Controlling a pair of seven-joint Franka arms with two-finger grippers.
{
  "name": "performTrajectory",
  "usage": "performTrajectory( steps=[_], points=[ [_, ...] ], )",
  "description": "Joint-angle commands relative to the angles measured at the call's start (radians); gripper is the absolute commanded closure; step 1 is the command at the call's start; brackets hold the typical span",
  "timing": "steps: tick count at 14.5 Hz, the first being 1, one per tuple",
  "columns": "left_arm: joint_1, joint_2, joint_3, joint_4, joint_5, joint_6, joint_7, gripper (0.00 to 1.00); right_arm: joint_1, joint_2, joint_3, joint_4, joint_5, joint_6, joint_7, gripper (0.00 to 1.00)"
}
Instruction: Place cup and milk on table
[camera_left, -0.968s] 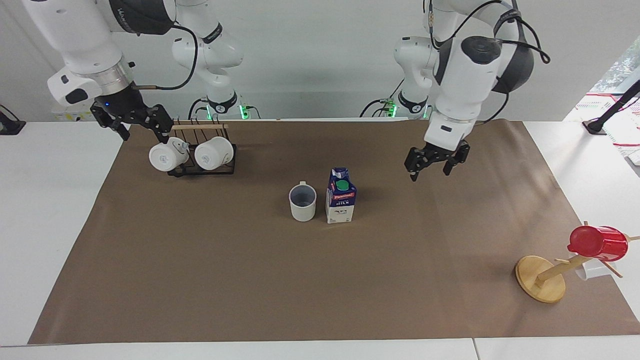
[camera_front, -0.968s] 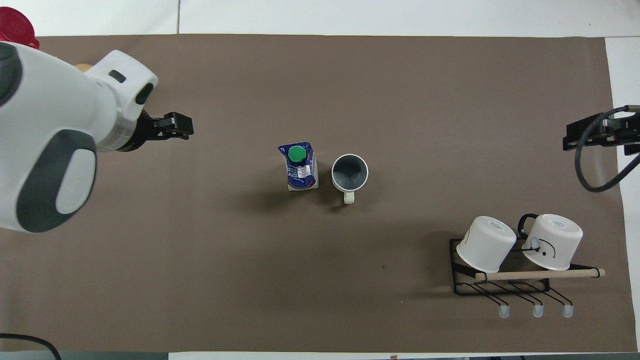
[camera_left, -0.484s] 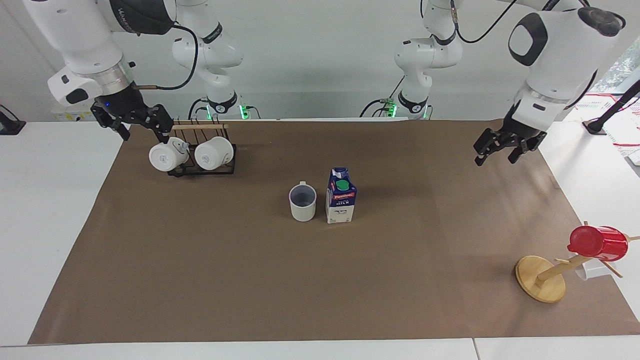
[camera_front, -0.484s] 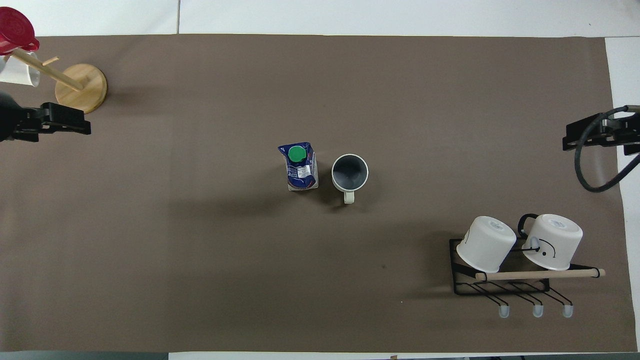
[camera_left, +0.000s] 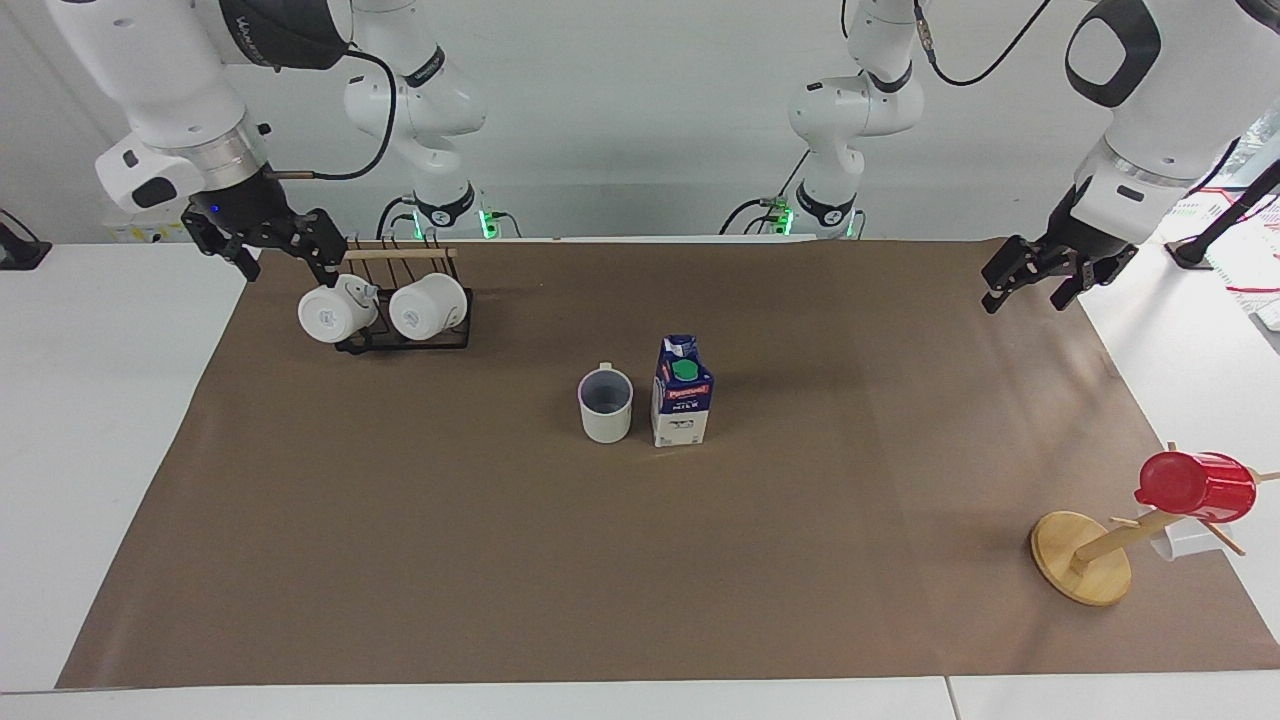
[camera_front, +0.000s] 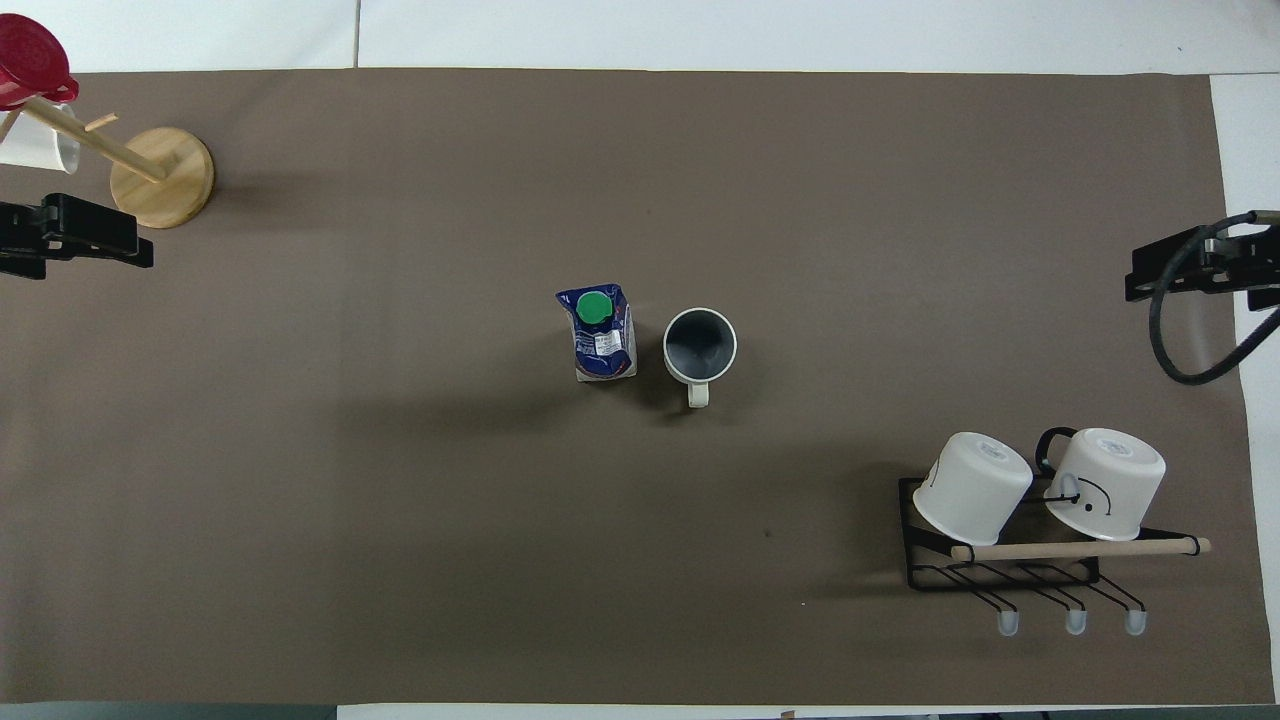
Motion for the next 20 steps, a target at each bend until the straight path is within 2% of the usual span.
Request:
performTrajectory(
  steps=[1,5,7,9,20],
  points=[
    [-0.007,-0.008,0.0,-0.011,-0.01,-0.009,0.016,0.0,-0.005,0.002,0.006,0.008,-0.006,-0.007,-0.017,0.0],
    [-0.036,-0.008,-0.005,0.004,0.038,-0.03,0.018,0.0,-0.005,0.005,0.006,0.012,-0.015,-0.008,-0.023,0.0],
    [-0.037,-0.052,-0.004,-0.029,0.038,-0.05,0.013,0.0,-0.01,0.005,0.006,0.015,-0.009,-0.013,-0.023,0.0],
    [-0.037,-0.06,-0.004,-0.031,0.038,-0.064,0.007,0.0,-0.016,0.003,0.006,0.014,0.003,-0.016,-0.025,0.0],
    [-0.03,-0.073,0.004,-0.017,0.047,-0.127,0.01,0.0,-0.011,-0.001,0.004,0.0,0.005,-0.005,-0.023,0.0]
  ],
)
